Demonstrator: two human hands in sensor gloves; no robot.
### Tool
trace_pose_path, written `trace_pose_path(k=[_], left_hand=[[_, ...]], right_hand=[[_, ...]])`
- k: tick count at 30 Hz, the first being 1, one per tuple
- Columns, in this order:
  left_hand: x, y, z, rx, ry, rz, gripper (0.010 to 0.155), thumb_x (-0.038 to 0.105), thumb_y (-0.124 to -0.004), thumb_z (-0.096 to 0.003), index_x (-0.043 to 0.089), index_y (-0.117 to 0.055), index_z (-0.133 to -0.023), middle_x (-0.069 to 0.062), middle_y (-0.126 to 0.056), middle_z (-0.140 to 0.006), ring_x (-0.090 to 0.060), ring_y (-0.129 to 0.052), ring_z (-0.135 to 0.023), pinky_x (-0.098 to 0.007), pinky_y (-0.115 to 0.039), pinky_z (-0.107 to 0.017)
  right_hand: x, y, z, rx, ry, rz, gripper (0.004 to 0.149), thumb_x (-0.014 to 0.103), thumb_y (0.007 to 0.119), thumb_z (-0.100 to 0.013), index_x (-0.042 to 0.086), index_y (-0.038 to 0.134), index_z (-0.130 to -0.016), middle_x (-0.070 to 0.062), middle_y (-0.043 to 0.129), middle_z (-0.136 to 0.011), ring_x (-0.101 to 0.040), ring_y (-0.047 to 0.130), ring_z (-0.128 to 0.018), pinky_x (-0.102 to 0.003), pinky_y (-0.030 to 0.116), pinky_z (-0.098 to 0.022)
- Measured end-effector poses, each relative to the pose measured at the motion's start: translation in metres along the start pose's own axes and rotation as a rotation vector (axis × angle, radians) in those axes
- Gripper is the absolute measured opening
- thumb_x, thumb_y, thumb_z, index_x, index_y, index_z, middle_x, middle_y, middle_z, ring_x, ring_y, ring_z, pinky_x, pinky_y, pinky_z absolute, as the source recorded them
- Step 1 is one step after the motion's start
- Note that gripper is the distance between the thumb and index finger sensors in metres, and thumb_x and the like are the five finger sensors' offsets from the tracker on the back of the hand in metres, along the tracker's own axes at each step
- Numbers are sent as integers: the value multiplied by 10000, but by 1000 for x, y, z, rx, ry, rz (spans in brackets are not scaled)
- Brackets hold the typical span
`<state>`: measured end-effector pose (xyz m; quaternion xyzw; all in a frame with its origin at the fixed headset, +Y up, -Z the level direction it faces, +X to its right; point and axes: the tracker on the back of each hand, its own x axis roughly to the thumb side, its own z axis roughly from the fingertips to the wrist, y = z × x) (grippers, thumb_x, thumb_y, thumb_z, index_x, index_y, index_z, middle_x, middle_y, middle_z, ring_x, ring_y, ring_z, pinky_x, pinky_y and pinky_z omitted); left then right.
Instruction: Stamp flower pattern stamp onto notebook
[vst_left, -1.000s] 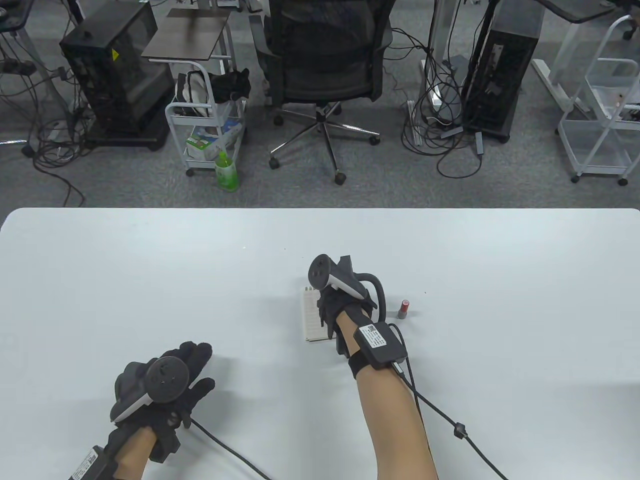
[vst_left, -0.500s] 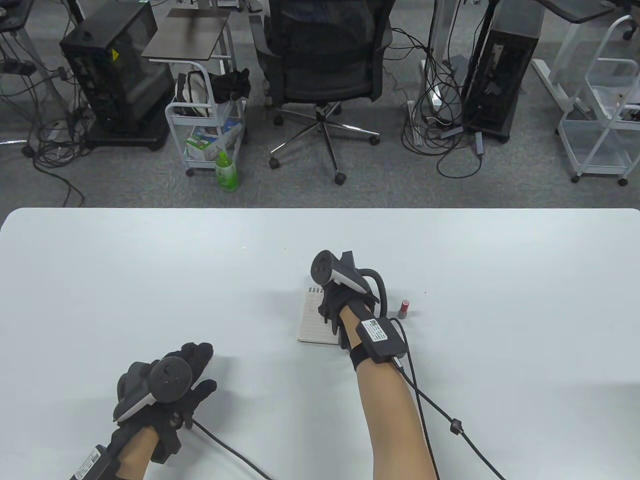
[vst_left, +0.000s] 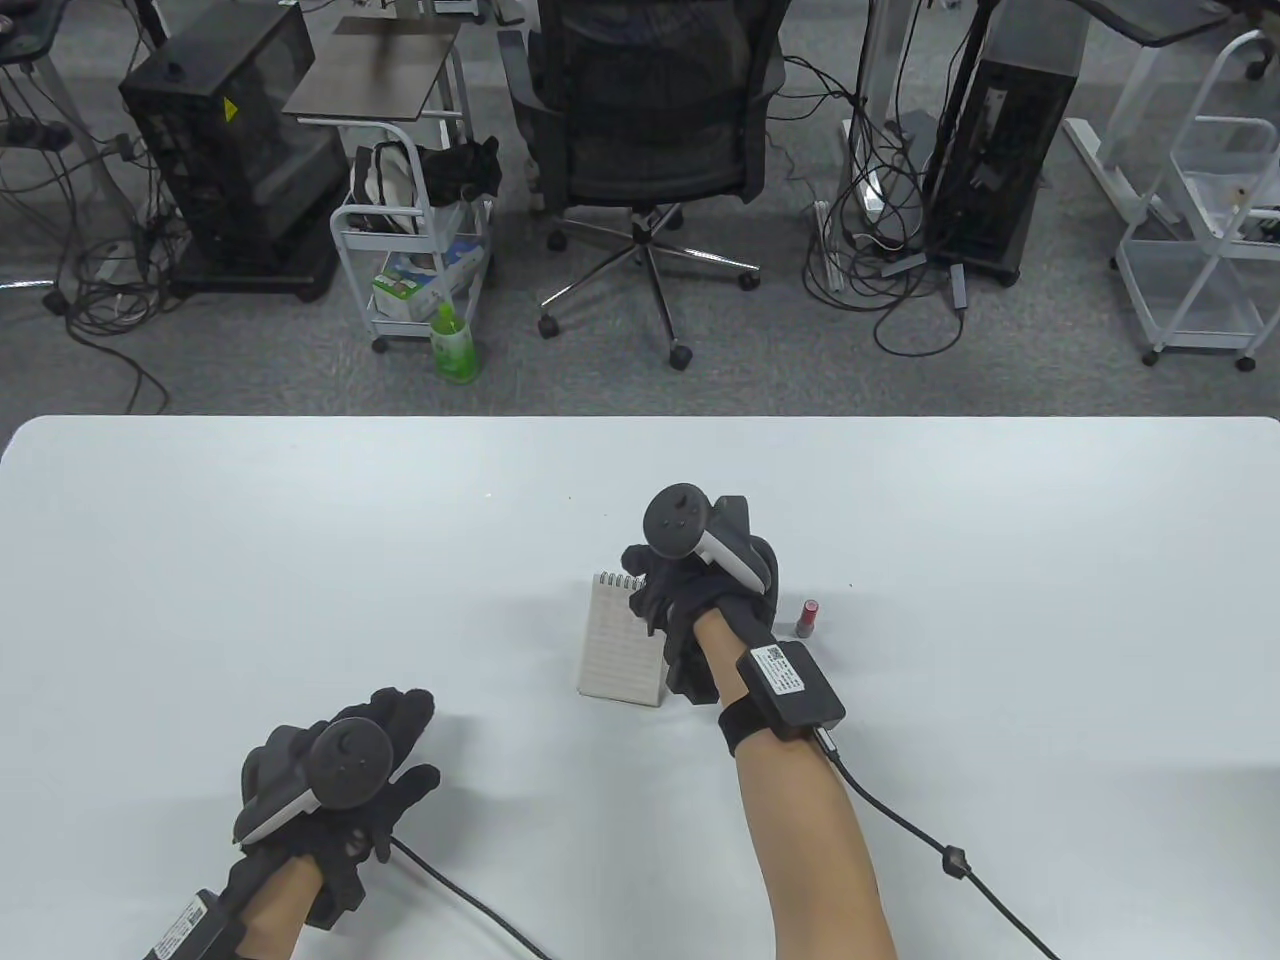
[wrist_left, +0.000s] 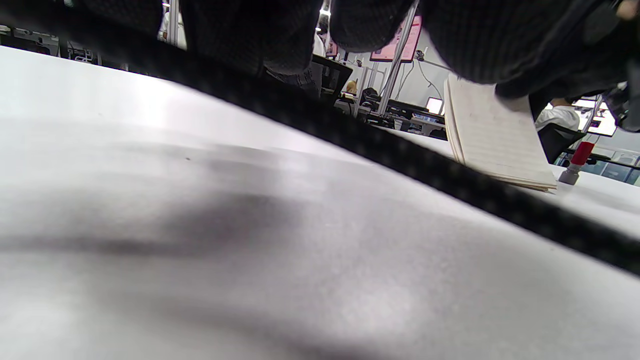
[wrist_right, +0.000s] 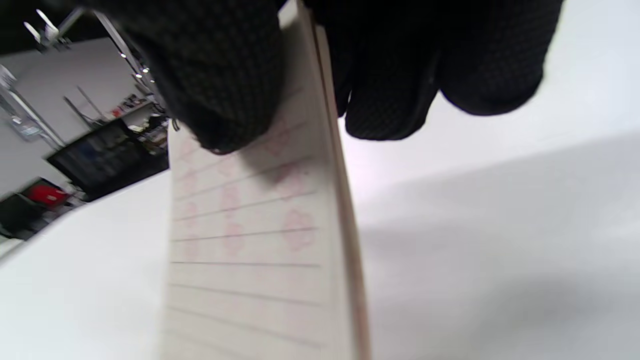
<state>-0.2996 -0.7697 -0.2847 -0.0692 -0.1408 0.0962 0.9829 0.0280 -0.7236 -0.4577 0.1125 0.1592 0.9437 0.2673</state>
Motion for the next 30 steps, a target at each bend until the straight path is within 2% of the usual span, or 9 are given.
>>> trace_pose_path(k=[3, 8, 11, 14, 18, 20, 24, 30], left_hand=[[2, -1, 0, -4, -6, 3, 753, 550, -697, -414, 235, -465, -1057, -163, -516, -1105, -458, -642, -975, -709, -497, -649], [3, -2, 0, -6, -10, 10, 751, 550, -696, -414, 235, -468, -1056, -163, -518, -1104, -457, -644, -974, -708, -500, -648], [5, -3, 0, -6, -13, 18, 749, 549, -696, -414, 236, -469, -1056, -163, -519, -1104, -458, -644, -974, -708, -500, -648], [8, -4, -1, -8, -17, 26, 750, 548, -696, -415, 233, -469, -1057, -164, -518, -1104, -459, -641, -974, -708, -498, -649], [12, -5, -1, -9, -25, 31, 750, 549, -695, -414, 236, -468, -1057, -164, -518, -1105, -457, -643, -975, -708, -499, -649], [13, -5, -1, -7, -29, 32, 749, 550, -695, -414, 235, -470, -1056, -163, -518, -1104, -458, -643, -974, -708, -500, -648], [16, -5, -1, -9, -35, 29, 749, 550, -693, -415, 235, -470, -1057, -165, -518, -1104, -457, -642, -975, -709, -499, -648], [15, -5, -2, -17, -35, 31, 746, 547, -694, -417, 233, -473, -1057, -167, -515, -1105, -461, -640, -974, -710, -496, -649]], right_hand=[[16, 0, 22, 31, -84, -82, 556, 224, 923, -349, 215, 790, -889, -144, 838, -757, -392, 966, -670, -588, 785, -484], [41, 4, 58, 73, -197, -57, 537, 227, 918, -347, 226, 809, -873, -141, 846, -747, -328, 1035, -570, -528, 835, -436], [48, 12, 76, 159, -242, -100, 535, 231, 915, -351, 224, 808, -875, -142, 847, -746, -311, 1047, -547, -510, 847, -420], [44, 28, 87, 298, -252, -201, 536, 225, 909, -360, 211, 801, -885, -151, 840, -750, -307, 1050, -530, -500, 854, -405], [30, 52, 90, 469, -247, -263, 536, 224, 904, -369, 202, 796, -893, -162, 835, -752, -303, 1057, -511, -477, 871, -380], [22, 60, 88, 499, -211, -259, 535, 218, 900, -375, 200, 791, -898, -165, 827, -760, -307, 1050, -519, -484, 863, -389], [3, 74, 78, 421, -113, -179, 534, 217, 897, -374, 204, 788, -897, -164, 820, -765, -314, 1039, -535, -490, 851, -404], [-1, 77, 72, 179, -54, 39, 538, 215, 891, -378, 217, 778, -904, -153, 812, -797, -364, 988, -597, -533, 794, -454]])
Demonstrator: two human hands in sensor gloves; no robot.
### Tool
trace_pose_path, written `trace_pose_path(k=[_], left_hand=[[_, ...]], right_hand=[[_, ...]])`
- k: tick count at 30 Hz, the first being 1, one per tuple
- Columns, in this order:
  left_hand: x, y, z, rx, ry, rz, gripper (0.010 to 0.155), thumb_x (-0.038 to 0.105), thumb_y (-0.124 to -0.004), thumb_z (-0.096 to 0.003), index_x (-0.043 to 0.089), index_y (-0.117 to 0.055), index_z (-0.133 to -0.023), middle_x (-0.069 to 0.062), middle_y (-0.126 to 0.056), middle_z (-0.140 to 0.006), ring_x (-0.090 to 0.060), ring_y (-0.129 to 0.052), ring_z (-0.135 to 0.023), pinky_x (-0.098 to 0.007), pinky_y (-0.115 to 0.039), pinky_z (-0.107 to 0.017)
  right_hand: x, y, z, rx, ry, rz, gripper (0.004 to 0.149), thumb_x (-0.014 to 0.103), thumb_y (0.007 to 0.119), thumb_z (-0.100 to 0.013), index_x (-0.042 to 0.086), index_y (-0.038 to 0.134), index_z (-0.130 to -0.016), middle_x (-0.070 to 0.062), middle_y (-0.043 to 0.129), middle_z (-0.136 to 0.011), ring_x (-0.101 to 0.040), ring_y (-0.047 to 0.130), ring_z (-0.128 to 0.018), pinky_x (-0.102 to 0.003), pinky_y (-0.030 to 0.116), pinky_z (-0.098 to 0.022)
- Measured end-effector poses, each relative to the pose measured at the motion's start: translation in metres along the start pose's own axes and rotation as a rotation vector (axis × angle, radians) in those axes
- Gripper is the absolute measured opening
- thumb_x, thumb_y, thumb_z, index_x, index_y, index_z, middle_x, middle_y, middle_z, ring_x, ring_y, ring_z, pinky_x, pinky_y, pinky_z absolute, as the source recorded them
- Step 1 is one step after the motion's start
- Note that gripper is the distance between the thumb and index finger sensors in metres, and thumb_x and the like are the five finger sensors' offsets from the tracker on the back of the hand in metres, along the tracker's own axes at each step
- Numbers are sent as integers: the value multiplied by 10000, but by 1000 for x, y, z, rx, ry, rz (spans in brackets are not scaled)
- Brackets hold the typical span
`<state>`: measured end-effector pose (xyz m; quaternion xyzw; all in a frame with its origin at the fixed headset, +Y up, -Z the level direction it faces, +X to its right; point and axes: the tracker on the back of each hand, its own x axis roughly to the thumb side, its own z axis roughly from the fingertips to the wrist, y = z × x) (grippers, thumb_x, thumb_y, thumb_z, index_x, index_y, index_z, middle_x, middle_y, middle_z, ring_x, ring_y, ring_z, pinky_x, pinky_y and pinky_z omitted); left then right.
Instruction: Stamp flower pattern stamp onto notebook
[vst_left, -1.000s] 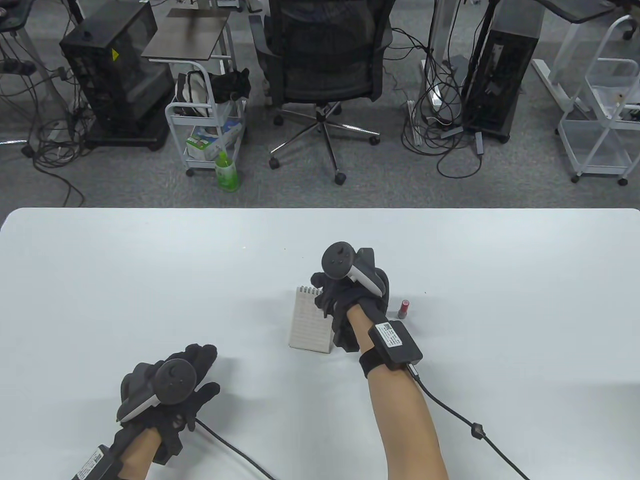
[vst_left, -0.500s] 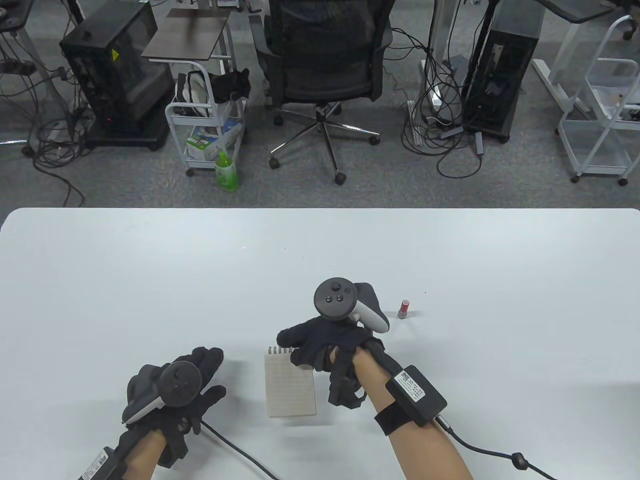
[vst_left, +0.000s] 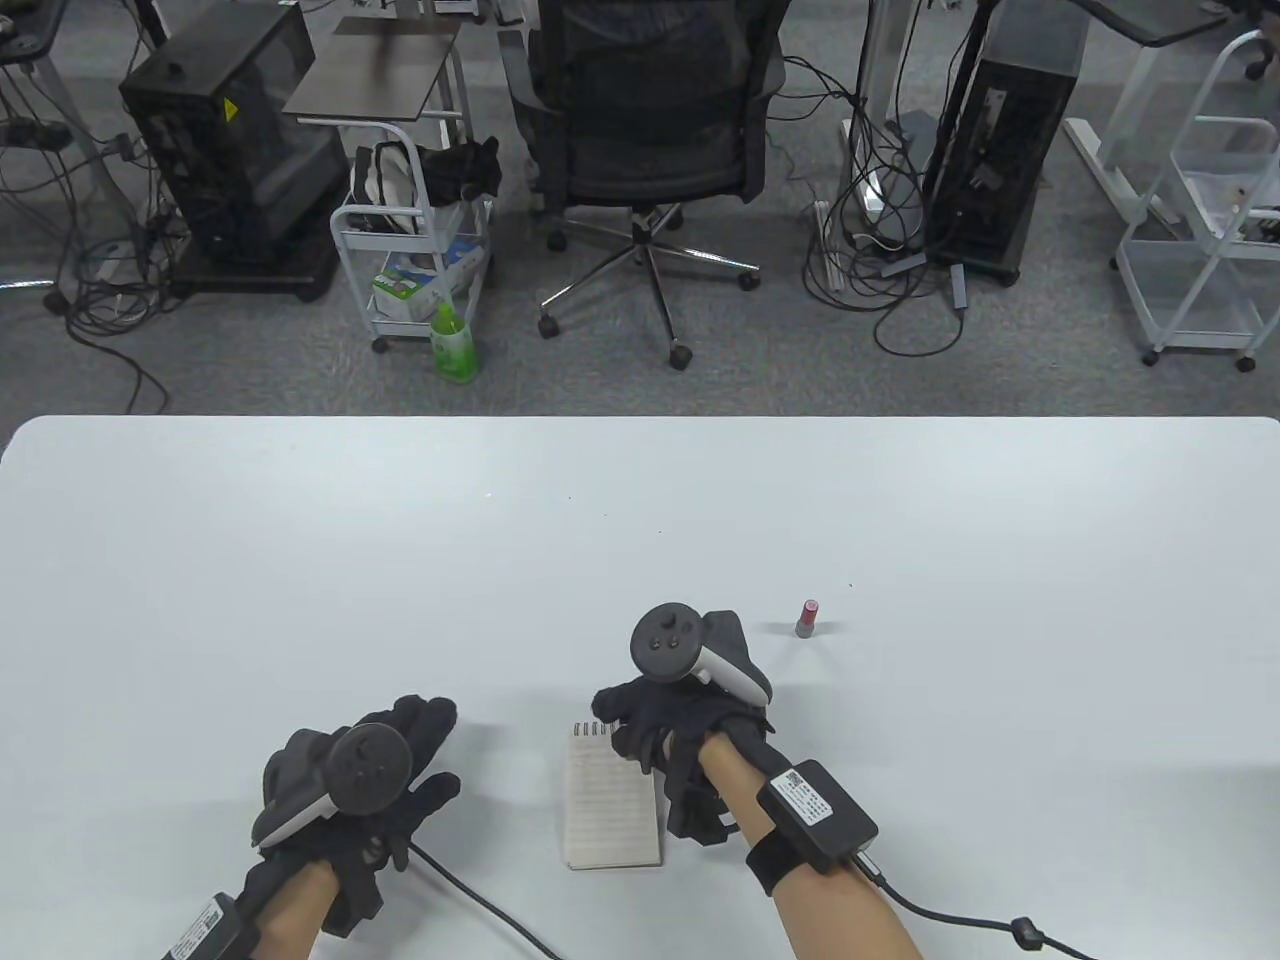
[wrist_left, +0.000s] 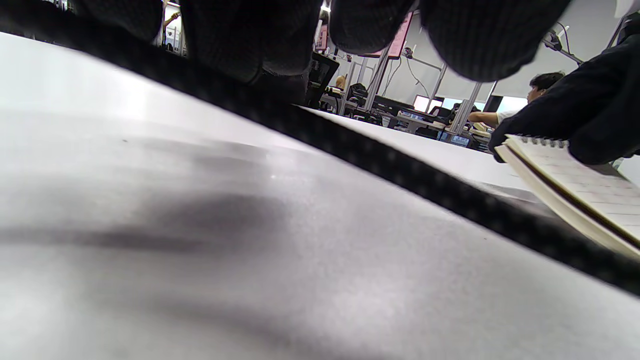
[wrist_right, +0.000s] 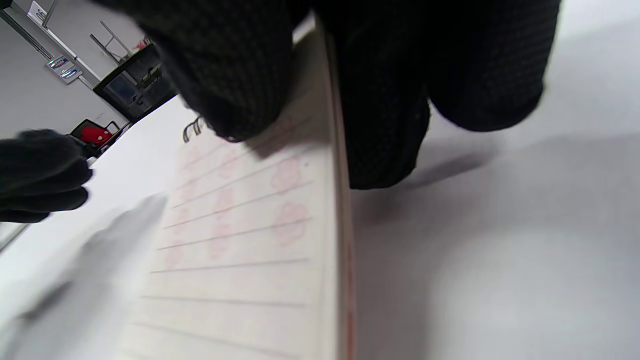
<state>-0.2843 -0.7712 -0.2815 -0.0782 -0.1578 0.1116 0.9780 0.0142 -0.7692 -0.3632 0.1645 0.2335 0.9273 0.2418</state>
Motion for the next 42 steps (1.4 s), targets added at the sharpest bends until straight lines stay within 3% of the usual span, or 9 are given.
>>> trace_pose_path(k=[5, 12, 19, 25, 30, 37, 42], left_hand=[[-2, 0, -1, -12, 7, 8, 744, 543, -697, -417, 230, -480, -1055, -169, -528, -1100, -456, -665, -960, -714, -489, -649], [-1, 0, -2, -15, 4, -3, 742, 543, -696, -417, 230, -482, -1055, -170, -528, -1101, -461, -654, -965, -716, -484, -650], [-2, 0, -1, -10, 3, 1, 741, 543, -696, -417, 232, -484, -1054, -169, -528, -1101, -461, -652, -967, -717, -484, -650], [-2, 0, -1, -17, 1, -4, 737, 543, -694, -417, 231, -491, -1053, -168, -532, -1100, -461, -654, -966, -716, -485, -650], [-2, 1, 0, -14, 5, 7, 734, 542, -694, -417, 230, -497, -1051, -169, -533, -1100, -462, -652, -967, -717, -484, -650], [-4, 1, 0, -14, 13, 19, 732, 540, -694, -418, 228, -500, -1051, -171, -528, -1101, -466, -646, -969, -718, -482, -650], [-4, 0, -1, -30, 10, 10, 733, 536, -700, -418, 227, -500, -1051, -170, -527, -1102, -466, -645, -970, -719, -480, -650]], right_hand=[[4, 1, -1, -48, 19, 146, 564, 252, 886, -388, 217, 746, -933, -163, 801, -843, -383, 960, -632, -539, 770, -474], [7, -1, 3, -46, 20, 171, 614, 286, 877, -392, 214, 686, -971, -173, 730, -927, -412, 917, -715, -560, 740, -513], [3, -13, 28, -189, 1, 279, 617, 346, 855, -390, 213, 685, -969, -178, 712, -941, -419, 897, -757, -569, 732, -529], [-13, -43, 47, -431, 29, 366, 611, 368, 862, -377, 220, 714, -951, -169, 739, -925, -400, 917, -727, -555, 747, -511], [-36, -83, 47, -552, 188, 459, 611, 365, 863, -380, 221, 711, -954, -173, 728, -927, -384, 912, -690, -532, 746, -494], [-79, -108, 32, -436, 463, 502, 647, 389, 857, -388, 255, 659, -989, -190, 619, -997, -414, 839, -757, -545, 699, -535], [-96, -106, 22, -364, 495, 508, 653, 320, 885, -385, 283, 645, -991, -184, 616, -1005, -415, 838, -771, -558, 701, -538]])
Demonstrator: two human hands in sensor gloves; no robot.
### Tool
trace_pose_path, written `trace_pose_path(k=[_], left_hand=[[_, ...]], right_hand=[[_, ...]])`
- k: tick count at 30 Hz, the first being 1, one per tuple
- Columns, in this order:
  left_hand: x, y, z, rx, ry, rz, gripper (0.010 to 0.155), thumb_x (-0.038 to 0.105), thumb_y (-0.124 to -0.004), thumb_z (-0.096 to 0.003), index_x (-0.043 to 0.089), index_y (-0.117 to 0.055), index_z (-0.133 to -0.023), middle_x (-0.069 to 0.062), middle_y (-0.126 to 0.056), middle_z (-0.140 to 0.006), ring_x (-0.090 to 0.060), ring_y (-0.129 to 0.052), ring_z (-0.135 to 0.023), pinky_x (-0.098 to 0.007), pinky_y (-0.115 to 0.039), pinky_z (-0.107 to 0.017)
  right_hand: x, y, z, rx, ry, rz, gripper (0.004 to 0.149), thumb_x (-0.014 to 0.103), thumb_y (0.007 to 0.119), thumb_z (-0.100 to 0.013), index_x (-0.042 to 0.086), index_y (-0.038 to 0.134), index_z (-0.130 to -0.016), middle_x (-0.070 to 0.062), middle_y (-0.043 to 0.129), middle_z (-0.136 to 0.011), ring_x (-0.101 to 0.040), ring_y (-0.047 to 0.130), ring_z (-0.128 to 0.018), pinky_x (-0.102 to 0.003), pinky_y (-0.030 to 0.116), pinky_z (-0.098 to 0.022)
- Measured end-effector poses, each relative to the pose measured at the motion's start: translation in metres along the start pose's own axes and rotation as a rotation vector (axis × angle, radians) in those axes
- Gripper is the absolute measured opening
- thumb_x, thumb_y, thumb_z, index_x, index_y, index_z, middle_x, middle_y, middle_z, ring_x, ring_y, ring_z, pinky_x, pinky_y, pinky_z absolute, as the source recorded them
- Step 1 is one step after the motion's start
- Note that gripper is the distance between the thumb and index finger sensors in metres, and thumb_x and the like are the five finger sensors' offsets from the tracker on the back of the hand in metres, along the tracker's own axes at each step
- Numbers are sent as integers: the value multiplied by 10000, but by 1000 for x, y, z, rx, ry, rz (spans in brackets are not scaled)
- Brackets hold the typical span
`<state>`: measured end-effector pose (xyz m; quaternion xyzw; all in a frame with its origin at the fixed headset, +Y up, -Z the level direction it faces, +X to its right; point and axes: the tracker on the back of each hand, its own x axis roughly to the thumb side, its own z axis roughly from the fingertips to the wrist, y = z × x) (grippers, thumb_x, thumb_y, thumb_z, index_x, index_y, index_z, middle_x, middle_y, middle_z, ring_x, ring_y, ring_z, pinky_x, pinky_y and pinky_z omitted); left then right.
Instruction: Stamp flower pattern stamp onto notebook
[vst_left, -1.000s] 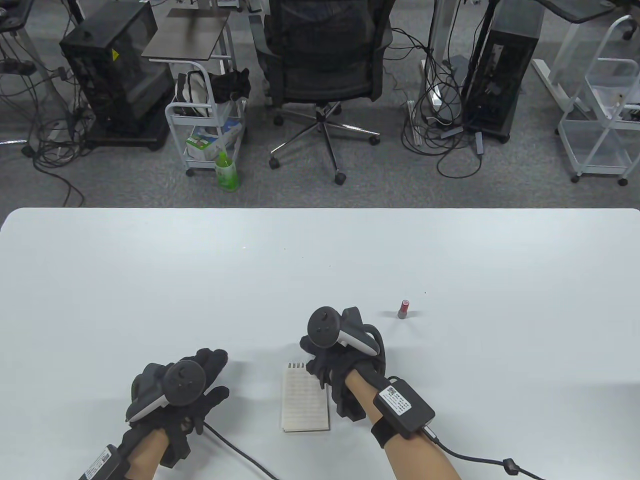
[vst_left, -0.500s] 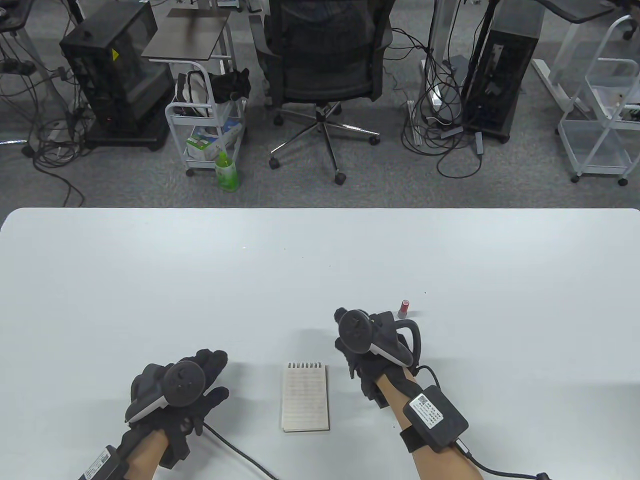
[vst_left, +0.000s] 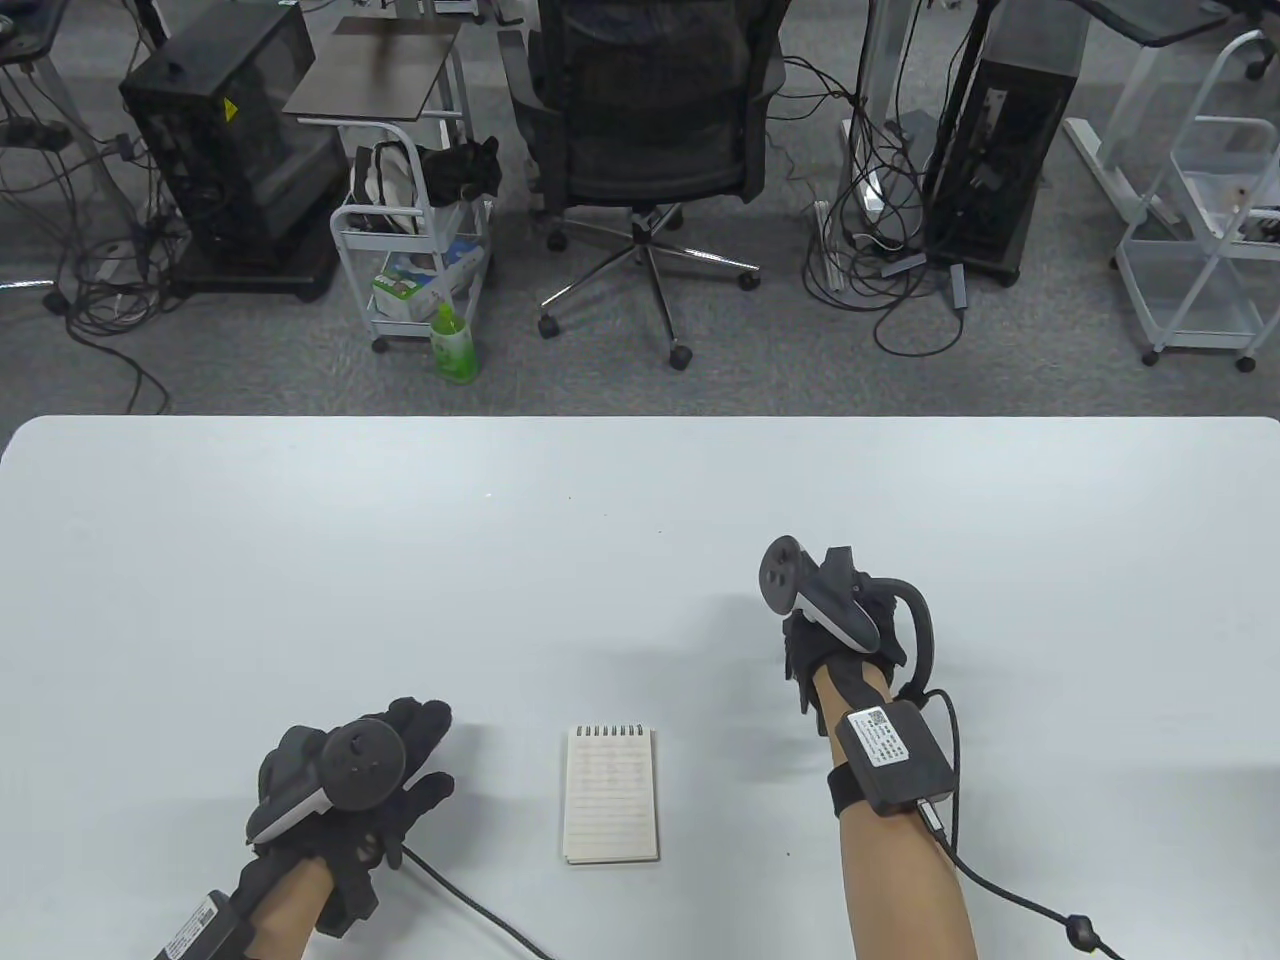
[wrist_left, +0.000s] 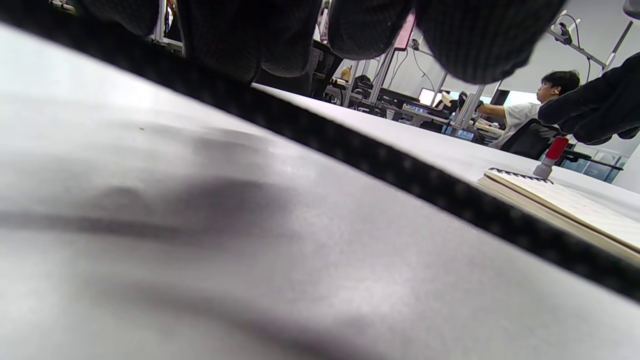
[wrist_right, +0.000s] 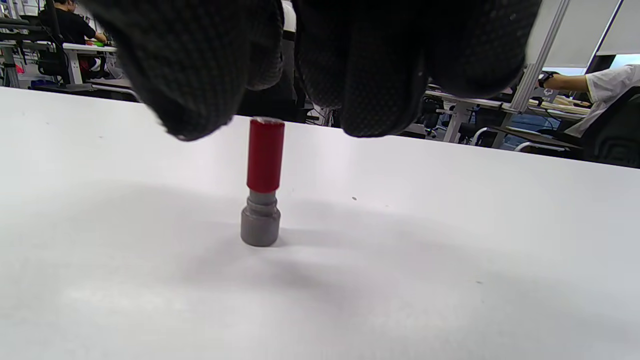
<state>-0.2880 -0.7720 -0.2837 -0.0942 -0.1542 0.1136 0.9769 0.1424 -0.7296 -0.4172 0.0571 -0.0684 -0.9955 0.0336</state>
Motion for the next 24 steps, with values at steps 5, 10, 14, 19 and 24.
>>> trace_pose_path(k=[5, 10, 14, 19, 24], left_hand=[[0, 0, -1, -3, -7, -7, 732, 536, -700, -417, 228, -502, -1051, -169, -528, -1101, -465, -647, -969, -719, -481, -650], [-1, 1, 0, 3, -11, -6, 733, 536, -701, -417, 227, -502, -1051, -172, -527, -1101, -467, -645, -969, -720, -480, -649], [-2, 2, 0, 7, -10, 1, 732, 536, -700, -417, 227, -502, -1051, -173, -527, -1101, -468, -645, -969, -720, -480, -649], [0, 0, -1, 0, -15, -12, 733, 539, -699, -416, 229, -502, -1051, -168, -528, -1101, -464, -650, -968, -718, -484, -649], [0, 0, 0, -4, -13, -11, 732, 538, -699, -417, 228, -502, -1051, -171, -531, -1100, -466, -649, -967, -718, -482, -649]], right_hand=[[1, 7, -5, 14, 7, 0, 605, 321, 878, -389, 296, 692, -964, -176, 677, -971, -402, 874, -735, -551, 721, -518], [5, 11, -7, -24, 12, 37, 531, 289, 871, -392, 273, 766, -913, -144, 789, -883, -367, 937, -660, -535, 756, -482], [5, 12, -7, -65, 14, 46, 468, 266, 878, -384, 245, 839, -850, -130, 874, -789, -328, 991, -560, -517, 787, -441], [5, 6, 1, -95, -16, 40, 459, 276, 887, -373, 219, 862, -827, -146, 911, -731, -302, 1020, -491, -499, 814, -401], [5, -17, 27, -190, -104, -145, 463, 282, 890, -369, 204, 864, -825, -152, 922, -710, -290, 1031, -459, -482, 829, -372]])
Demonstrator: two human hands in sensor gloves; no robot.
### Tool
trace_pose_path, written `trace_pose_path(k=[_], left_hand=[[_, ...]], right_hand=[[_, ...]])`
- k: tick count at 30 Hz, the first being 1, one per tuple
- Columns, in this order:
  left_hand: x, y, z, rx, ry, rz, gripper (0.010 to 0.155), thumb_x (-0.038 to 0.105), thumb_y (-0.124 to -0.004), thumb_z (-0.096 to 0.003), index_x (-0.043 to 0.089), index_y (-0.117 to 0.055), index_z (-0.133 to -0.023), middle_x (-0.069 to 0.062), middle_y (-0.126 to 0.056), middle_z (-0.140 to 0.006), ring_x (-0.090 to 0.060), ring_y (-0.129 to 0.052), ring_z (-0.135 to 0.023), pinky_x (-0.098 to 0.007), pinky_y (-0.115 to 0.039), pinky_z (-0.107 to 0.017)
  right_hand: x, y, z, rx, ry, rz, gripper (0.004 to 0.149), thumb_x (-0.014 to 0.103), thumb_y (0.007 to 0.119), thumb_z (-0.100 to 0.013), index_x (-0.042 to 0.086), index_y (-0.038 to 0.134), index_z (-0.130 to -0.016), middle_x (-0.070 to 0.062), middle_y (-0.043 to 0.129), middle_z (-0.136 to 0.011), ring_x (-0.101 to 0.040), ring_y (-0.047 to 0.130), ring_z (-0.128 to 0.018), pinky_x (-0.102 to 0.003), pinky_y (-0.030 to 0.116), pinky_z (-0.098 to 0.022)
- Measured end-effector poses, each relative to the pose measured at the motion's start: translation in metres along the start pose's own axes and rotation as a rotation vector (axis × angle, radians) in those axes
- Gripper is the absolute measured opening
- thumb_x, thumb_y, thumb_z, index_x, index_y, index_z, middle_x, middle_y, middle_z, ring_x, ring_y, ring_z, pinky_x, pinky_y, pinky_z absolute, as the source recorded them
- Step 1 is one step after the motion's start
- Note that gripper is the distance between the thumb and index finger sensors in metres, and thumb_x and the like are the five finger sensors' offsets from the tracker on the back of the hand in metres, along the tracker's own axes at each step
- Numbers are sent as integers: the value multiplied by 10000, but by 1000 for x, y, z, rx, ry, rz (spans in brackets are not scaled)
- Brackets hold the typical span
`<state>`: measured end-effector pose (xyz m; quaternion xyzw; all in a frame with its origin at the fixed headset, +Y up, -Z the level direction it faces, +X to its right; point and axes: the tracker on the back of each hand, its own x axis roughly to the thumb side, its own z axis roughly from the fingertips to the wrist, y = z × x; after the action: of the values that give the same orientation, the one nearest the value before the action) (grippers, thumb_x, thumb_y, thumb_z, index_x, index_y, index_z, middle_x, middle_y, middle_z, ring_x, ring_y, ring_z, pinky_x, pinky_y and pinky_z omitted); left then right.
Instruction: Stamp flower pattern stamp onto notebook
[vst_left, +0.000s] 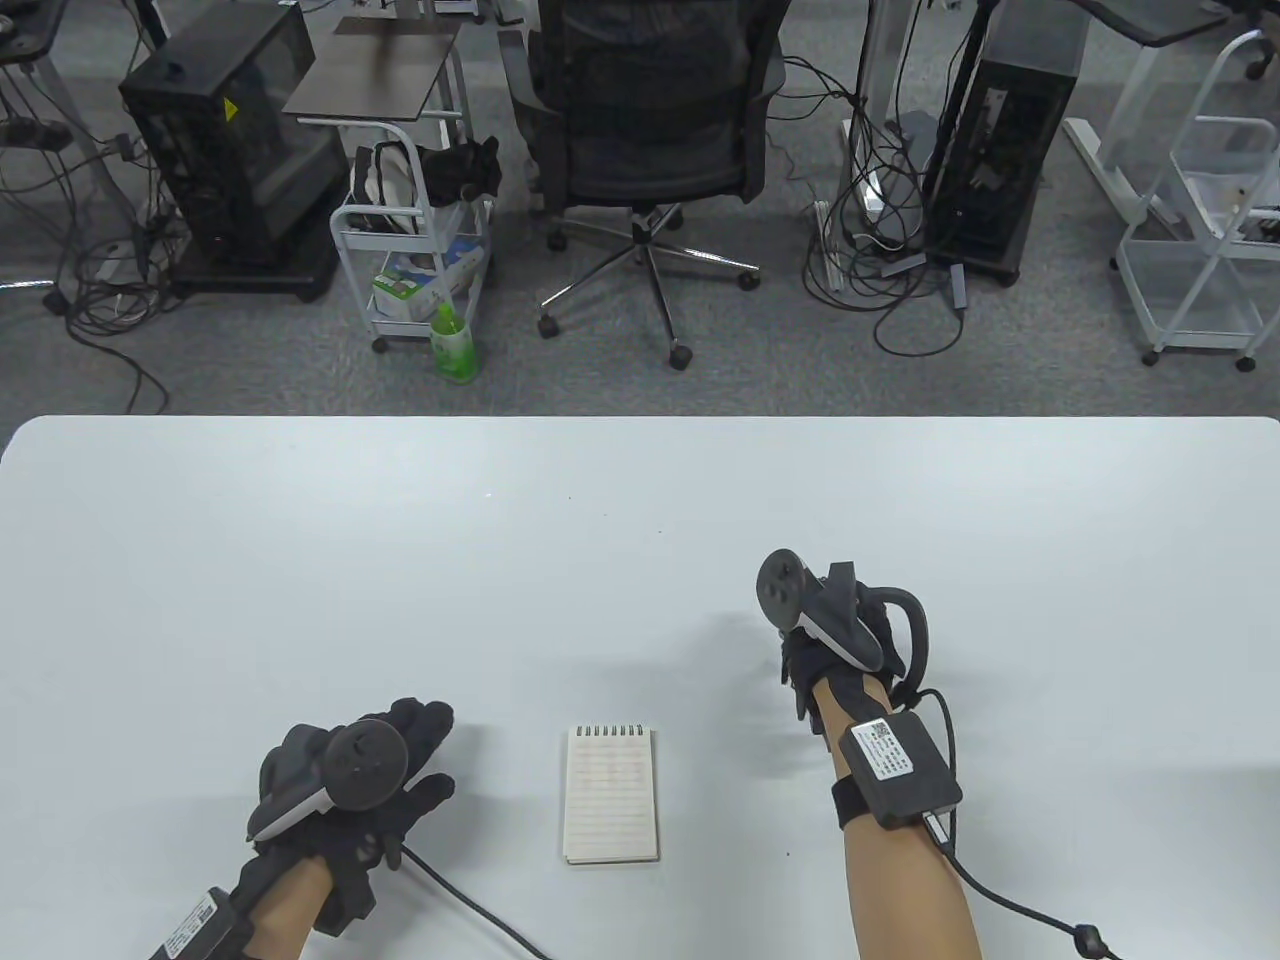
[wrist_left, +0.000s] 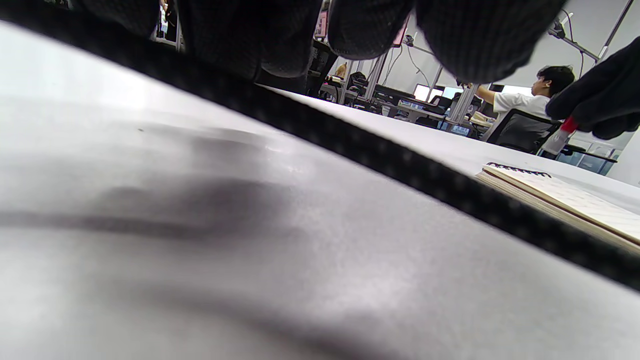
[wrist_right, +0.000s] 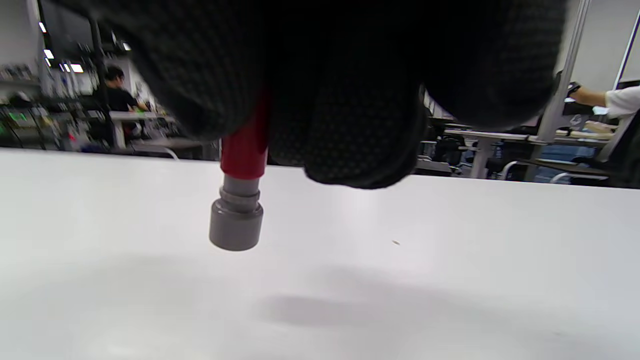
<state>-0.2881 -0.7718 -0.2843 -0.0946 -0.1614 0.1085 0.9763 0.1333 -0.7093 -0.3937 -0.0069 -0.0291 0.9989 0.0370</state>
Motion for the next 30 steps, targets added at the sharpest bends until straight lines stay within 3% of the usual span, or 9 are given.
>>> trace_pose_path(k=[8, 15, 23, 30], left_hand=[[2, 4, 2, 19, 4, 17, 732, 539, -698, -417, 228, -503, -1051, -170, -537, -1099, -464, -654, -966, -718, -486, -648], [1, 4, 4, 18, 3, 24, 731, 541, -696, -418, 227, -506, -1050, -168, -543, -1097, -460, -658, -965, -716, -490, -647], [-2, 6, 7, 25, 12, 55, 732, 541, -696, -417, 225, -508, -1049, -170, -551, -1094, -463, -662, -962, -716, -492, -646], [9, 13, 4, 89, -23, 155, 726, 550, -693, -419, 224, -523, -1045, -165, -588, -1083, -452, -702, -947, -710, -527, -635]], right_hand=[[7, -25, 44, -58, -47, -504, 466, 282, 893, -370, 193, 864, -827, -157, 923, -706, -290, 1037, -455, -477, 835, -362], [19, -16, 74, -79, -56, -926, 466, 273, 894, -371, 186, 862, -828, -164, 916, -711, -303, 1030, -464, -487, 827, -368], [20, 16, 90, -31, -71, -1023, 465, 275, 892, -374, 185, 860, -829, -164, 914, -713, -303, 1028, -469, -487, 827, -370], [13, 16, 99, -48, -68, -1096, 467, 275, 891, -376, 185, 855, -833, -164, 911, -717, -305, 1027, -473, -487, 825, -373]])
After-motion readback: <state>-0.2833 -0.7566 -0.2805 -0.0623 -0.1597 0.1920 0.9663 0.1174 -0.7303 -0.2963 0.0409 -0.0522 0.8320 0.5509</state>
